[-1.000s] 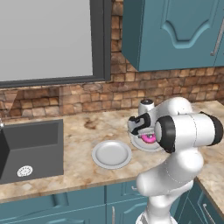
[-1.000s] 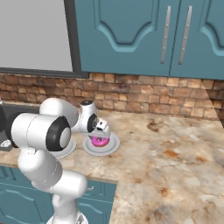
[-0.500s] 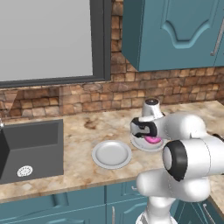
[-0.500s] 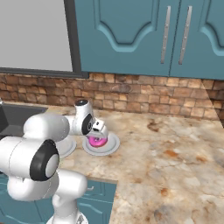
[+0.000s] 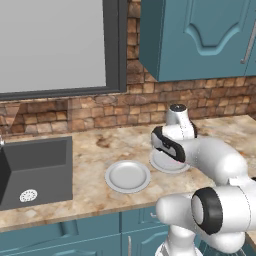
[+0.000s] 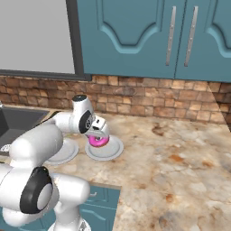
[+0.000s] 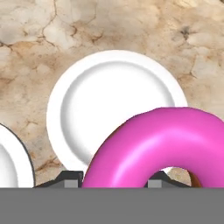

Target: Move the dessert items from the plate to the tray.

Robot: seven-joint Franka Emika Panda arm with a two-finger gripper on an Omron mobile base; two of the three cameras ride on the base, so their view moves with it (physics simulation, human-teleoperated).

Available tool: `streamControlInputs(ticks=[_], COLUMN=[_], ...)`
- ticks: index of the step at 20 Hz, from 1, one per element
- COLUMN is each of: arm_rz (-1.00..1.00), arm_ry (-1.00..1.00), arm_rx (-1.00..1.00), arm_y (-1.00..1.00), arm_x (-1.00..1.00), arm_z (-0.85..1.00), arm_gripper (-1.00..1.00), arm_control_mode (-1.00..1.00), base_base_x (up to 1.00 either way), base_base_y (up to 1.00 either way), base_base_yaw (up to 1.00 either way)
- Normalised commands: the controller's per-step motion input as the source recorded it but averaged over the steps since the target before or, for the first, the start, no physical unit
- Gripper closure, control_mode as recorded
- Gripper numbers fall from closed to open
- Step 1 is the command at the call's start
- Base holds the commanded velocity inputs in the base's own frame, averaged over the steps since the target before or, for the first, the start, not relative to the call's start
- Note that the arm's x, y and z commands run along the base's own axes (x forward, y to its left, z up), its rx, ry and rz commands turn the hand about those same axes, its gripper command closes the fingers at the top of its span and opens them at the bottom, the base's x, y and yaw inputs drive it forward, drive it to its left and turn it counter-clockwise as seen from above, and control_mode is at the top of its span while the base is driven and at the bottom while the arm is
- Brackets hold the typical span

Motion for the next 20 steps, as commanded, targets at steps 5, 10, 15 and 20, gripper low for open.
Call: streamControlInputs(ticks=[5, 10, 15, 20], arm_rz=[-0.04, -0.06, -0.01, 0.0], arm_ry=[-0.05, -0.01, 0.0, 0.0], arm_rx=[-0.03, -0.01, 0.0, 0.0], arm_y=[0.07, 0.06, 0.01, 0.13], arm_x=[-0.54, -0.75, -0.73, -0.36], arm_z=[0.17, 0.42, 0.52, 0.71], arm_gripper=[1.0, 1.0, 1.0, 1.0], arm_control_mode=[-1.0, -1.0, -1.0, -1.0], base_base_x=[0.0, 0.0, 0.0, 0.0], base_base_y=[0.0, 0.0, 0.0, 0.0], base_base_yaw=[0.0, 0.0, 0.0, 0.0])
